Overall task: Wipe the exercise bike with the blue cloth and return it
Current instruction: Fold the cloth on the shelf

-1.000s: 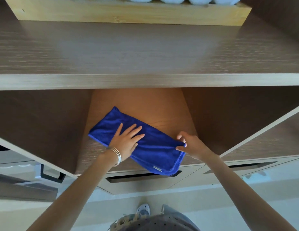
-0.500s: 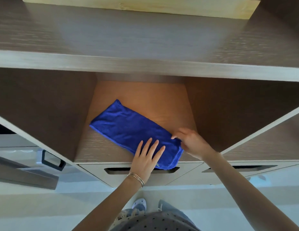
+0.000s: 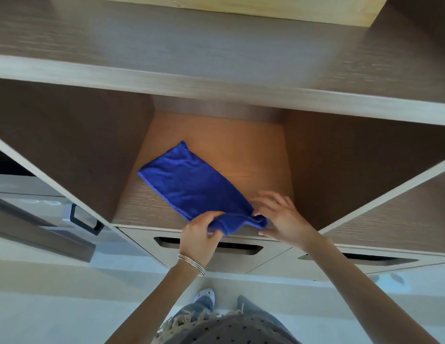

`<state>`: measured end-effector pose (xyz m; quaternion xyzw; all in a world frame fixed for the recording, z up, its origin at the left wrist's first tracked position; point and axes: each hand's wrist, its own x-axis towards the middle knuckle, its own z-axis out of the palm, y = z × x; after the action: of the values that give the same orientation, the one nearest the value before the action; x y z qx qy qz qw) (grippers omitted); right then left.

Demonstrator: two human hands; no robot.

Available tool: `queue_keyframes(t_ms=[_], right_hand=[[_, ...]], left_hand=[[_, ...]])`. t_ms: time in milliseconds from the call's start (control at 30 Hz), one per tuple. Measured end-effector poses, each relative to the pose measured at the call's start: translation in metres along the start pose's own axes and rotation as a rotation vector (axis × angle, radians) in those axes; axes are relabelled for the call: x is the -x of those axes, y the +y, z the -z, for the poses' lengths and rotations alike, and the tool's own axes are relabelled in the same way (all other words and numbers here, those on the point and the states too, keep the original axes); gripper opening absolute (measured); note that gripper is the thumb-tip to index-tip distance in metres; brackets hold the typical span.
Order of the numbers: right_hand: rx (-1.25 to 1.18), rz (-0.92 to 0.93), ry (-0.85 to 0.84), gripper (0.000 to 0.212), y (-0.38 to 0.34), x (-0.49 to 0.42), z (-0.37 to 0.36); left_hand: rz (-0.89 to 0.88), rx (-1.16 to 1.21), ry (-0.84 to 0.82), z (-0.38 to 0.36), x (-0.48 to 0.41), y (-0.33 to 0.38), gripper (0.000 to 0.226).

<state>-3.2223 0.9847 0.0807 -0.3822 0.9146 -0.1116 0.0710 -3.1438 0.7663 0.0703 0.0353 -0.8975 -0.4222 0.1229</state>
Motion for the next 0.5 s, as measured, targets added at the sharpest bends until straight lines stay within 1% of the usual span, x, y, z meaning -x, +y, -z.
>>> queue_keyframes(t_ms=[67, 100, 133, 167, 200, 233, 300, 367, 400, 467, 500], right_hand=[[-0.070, 0.067, 0.121, 0.030, -0.008, -0.007, 0.004], [-0.143, 0.078, 0.126, 0.024, -0.013, -0.010, 0.007], [-0.244, 0.065, 0.095, 0.017, -0.019, -0.011, 0.010], [-0.344, 0.035, 0.043, 0.015, -0.022, -0.012, 0.013], [-0.424, -0.012, -0.028, 0.022, -0.025, -0.012, 0.020], [-0.483, -0.055, -0.116, 0.027, -0.025, -0.011, 0.027], [-0.548, -0.117, -0.323, 0.023, -0.023, -0.009, 0.047], [-0.574, -0.133, -0.451, 0.022, -0.021, -0.013, 0.065], [-0.597, -0.140, -0.482, 0.019, -0.022, -0.018, 0.071], [-0.616, -0.175, -0.467, 0.003, -0.026, -0.037, 0.071], [-0.621, -0.197, -0.411, 0.011, -0.030, -0.049, 0.069]], left_hand=[[0.173, 0.108, 0.059, 0.008, -0.002, 0.003, 0.009], [0.242, 0.163, 0.063, 0.012, -0.004, 0.004, 0.015], [0.299, 0.213, 0.051, 0.014, -0.005, 0.003, 0.030], [0.355, 0.264, 0.024, 0.016, -0.005, 0.003, 0.041], [0.403, 0.321, -0.015, 0.020, -0.004, 0.004, 0.045], [0.449, 0.387, -0.075, 0.023, -0.004, 0.004, 0.041], [0.523, 0.516, -0.236, 0.030, -0.001, 0.004, 0.026], [0.548, 0.549, -0.344, 0.037, 0.002, 0.000, 0.034], [0.550, 0.544, -0.350, 0.039, 0.000, -0.003, 0.034], [0.563, 0.520, -0.295, 0.046, -0.006, -0.007, 0.028], [0.580, 0.513, -0.261, 0.051, -0.013, -0.011, 0.025]])
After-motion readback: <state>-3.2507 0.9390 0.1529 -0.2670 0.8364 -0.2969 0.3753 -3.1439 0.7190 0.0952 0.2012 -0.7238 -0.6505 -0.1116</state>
